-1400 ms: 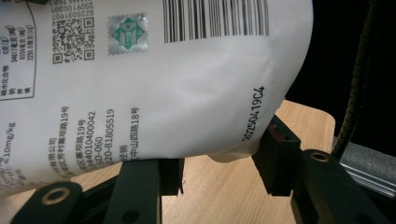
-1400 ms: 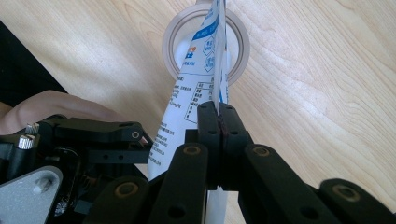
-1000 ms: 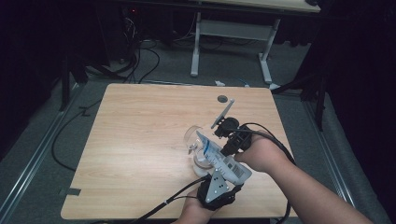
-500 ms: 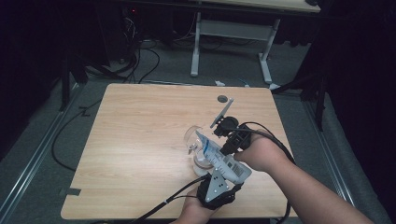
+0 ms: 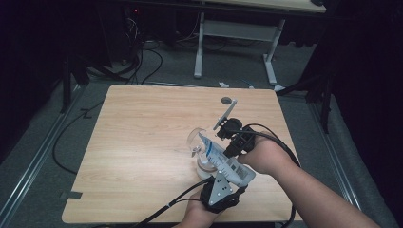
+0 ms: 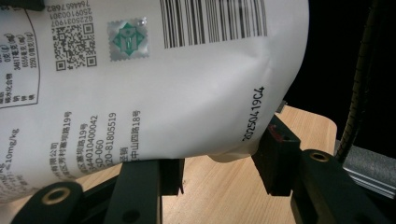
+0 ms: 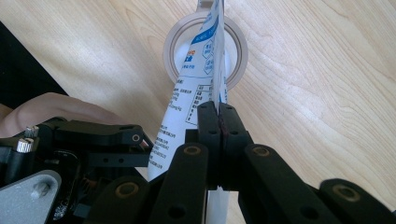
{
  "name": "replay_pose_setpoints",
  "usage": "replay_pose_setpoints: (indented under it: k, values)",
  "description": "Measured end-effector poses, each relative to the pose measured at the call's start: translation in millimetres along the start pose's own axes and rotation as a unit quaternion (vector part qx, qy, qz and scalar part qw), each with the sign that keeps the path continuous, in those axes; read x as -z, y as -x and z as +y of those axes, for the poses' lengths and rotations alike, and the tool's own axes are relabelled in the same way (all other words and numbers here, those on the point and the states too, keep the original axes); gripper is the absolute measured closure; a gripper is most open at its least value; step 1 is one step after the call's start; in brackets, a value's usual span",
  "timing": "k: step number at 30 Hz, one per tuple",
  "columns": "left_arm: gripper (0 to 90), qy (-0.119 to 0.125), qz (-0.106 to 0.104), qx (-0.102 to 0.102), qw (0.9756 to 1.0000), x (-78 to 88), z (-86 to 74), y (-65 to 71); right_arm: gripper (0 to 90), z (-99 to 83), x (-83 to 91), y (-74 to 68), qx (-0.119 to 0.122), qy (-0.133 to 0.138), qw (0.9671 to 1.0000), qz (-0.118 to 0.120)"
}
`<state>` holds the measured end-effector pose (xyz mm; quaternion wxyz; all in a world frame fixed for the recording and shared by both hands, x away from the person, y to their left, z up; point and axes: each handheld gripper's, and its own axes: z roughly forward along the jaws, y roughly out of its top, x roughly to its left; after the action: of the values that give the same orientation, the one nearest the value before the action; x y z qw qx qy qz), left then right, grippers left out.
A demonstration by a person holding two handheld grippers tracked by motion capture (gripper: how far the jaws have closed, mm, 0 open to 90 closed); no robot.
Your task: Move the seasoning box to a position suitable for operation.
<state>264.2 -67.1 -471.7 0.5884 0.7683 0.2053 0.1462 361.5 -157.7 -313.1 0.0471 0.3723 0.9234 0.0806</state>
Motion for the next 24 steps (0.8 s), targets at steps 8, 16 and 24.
replay_pose_setpoints:
  k: [8, 16, 24]
  values:
    - [58.1, 0.001, 0.000, 0.002, 1.0000, -0.4, -0.1, -0.2, 89.9, 1.1, -1.2, 1.0, 0.006, -0.001, 1.0000, -0.001]
    - [58.1, 0.002, -0.001, 0.003, 1.0000, -0.5, -0.1, -0.1, 89.9, 1.3, -1.6, 0.9, 0.006, 0.000, 1.0000, -0.002]
    - [58.1, 0.003, -0.001, 0.003, 1.0000, -0.4, 0.0, 0.0, 89.9, 1.6, -2.2, 0.4, 0.004, -0.001, 1.0000, -0.001]
